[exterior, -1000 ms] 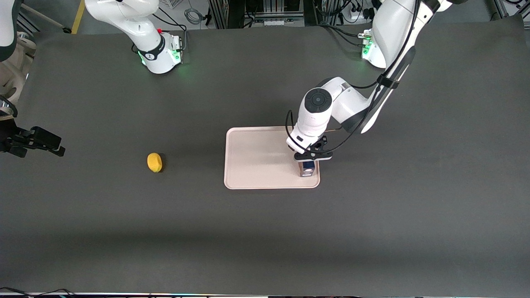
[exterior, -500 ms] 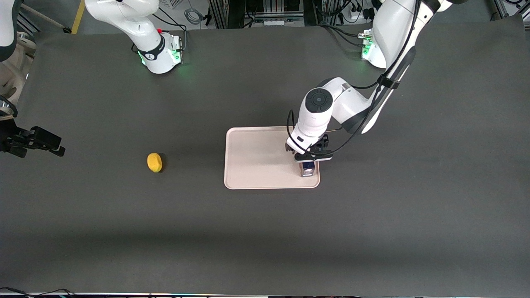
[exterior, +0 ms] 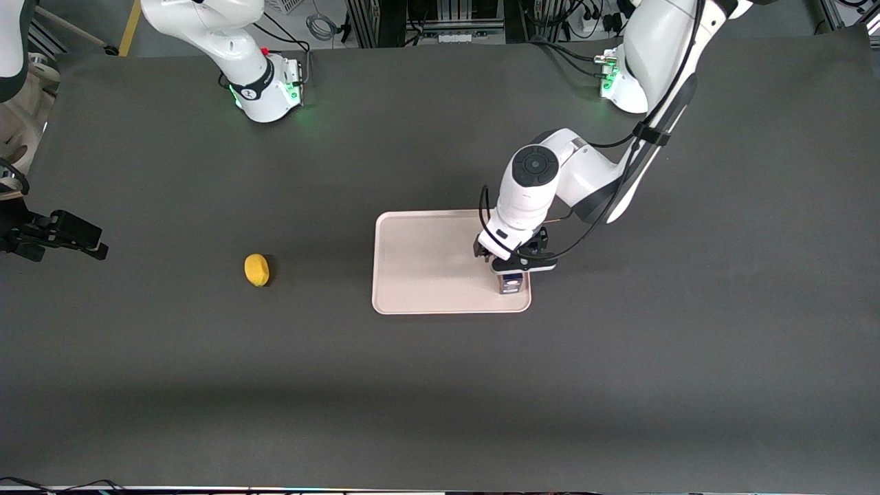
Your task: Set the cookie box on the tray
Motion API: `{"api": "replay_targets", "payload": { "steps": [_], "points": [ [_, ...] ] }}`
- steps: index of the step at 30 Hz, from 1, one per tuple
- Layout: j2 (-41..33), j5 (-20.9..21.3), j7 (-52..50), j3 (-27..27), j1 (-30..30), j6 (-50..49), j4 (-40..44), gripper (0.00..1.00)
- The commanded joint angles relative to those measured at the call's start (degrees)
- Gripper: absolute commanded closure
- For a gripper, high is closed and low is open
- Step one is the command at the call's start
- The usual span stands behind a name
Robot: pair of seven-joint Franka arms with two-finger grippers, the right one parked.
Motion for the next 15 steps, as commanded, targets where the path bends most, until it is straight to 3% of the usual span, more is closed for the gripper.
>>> {"api": "replay_targets", "payload": {
  "steps": [1,5,10,15],
  "points": [
    [-3.48,0.28,1.28,0.01,1.06,-4.18,1.97,0.0],
    [-5.06,-0.86,5.06,-0.08,2.29,-8.13,4.52,0.0],
    [-8.31,-6.48,12.17,0.36,4.75,-12.97,7.24,0.0],
    [-12.53,-9.39,18.94,2.2,7.38,-18.59,8.92,0.0]
  ]
}}
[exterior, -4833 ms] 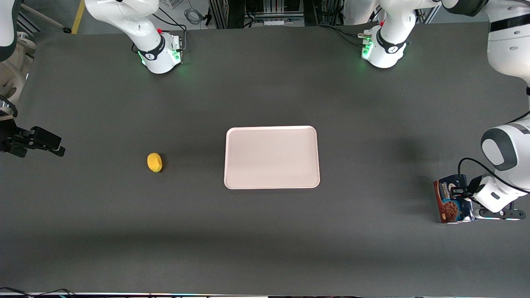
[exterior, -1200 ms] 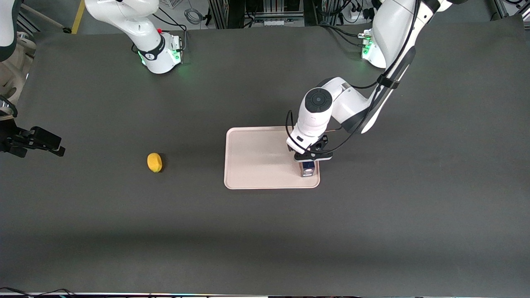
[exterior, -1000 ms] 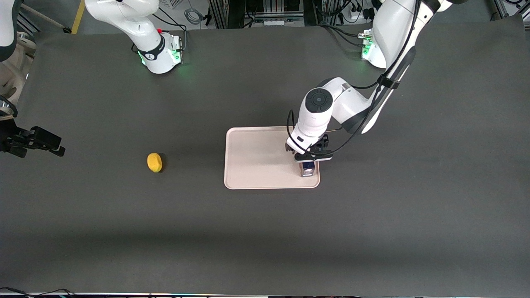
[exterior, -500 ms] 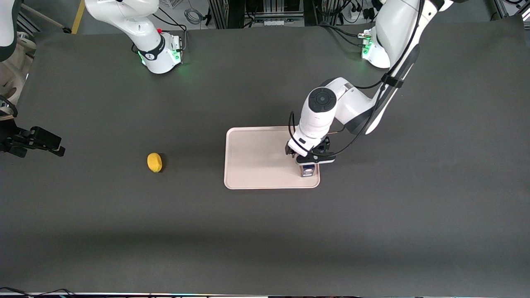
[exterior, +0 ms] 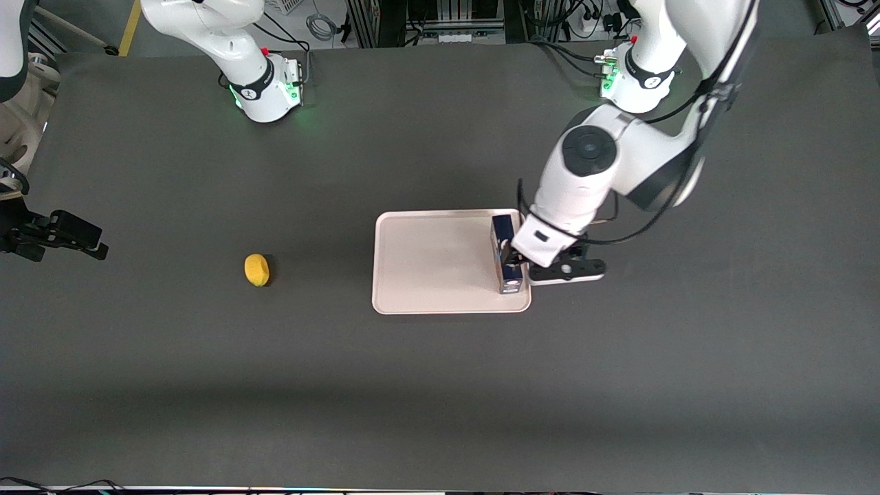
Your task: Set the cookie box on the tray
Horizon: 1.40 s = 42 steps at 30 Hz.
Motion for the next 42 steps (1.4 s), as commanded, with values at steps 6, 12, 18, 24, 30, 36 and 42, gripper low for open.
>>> {"api": "replay_targets", "payload": {
  "steps": [6,12,18,24,30,36,42],
  "points": [
    [-8.79,-3.47,12.0,2.9,5.97,-13.94,4.97,0.0],
    [-11.77,-5.74,21.22,7.03,9.22,-19.75,7.79,0.0],
    [-14.41,-9.35,32.12,13.45,11.25,-21.16,7.88,0.0],
    [-16.43,-9.53,38.81,17.41,13.27,-23.97,7.7,0.0],
    [-17.93,-9.53,40.66,18.2,15.29,-24.85,7.18,0.0],
    [-19.16,-9.27,41.45,18.55,15.47,-25.99,7.0,0.0],
    [-19.95,-9.27,43.12,18.47,15.47,-28.72,6.83,0.0]
  ]
}}
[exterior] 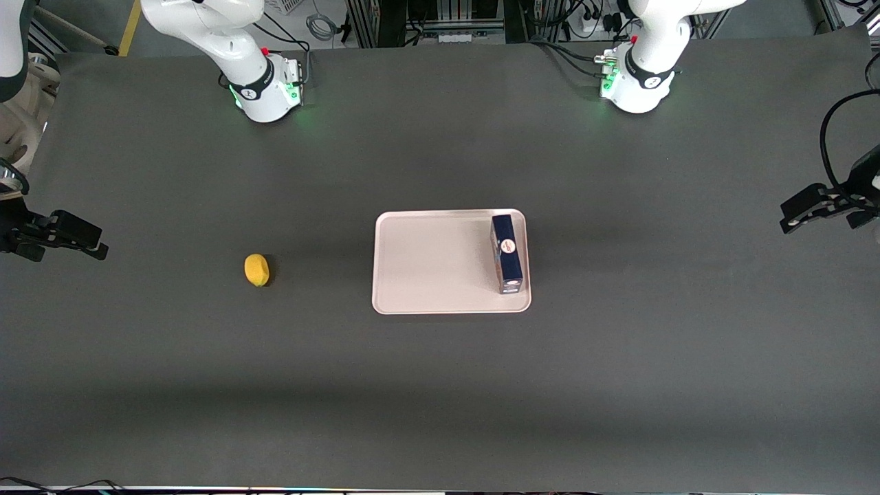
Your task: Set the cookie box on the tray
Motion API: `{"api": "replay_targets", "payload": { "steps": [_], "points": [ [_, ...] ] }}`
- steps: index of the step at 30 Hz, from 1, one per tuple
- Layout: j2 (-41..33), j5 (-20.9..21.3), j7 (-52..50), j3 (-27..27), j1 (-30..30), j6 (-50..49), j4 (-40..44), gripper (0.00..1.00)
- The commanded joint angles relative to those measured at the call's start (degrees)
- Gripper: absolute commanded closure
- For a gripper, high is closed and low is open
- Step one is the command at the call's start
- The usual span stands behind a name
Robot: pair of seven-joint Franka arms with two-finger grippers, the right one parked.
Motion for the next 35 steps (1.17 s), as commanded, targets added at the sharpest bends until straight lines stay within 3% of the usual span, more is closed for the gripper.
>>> {"api": "replay_targets", "payload": {
  "steps": [1,35],
  "points": [
    [-1.98,-0.53,2.02,0.02,0.12,-2.36,-1.15,0.0],
    [-3.12,-0.53,1.75,-0.42,-0.15,-2.8,-2.56,0.0]
  ]
}}
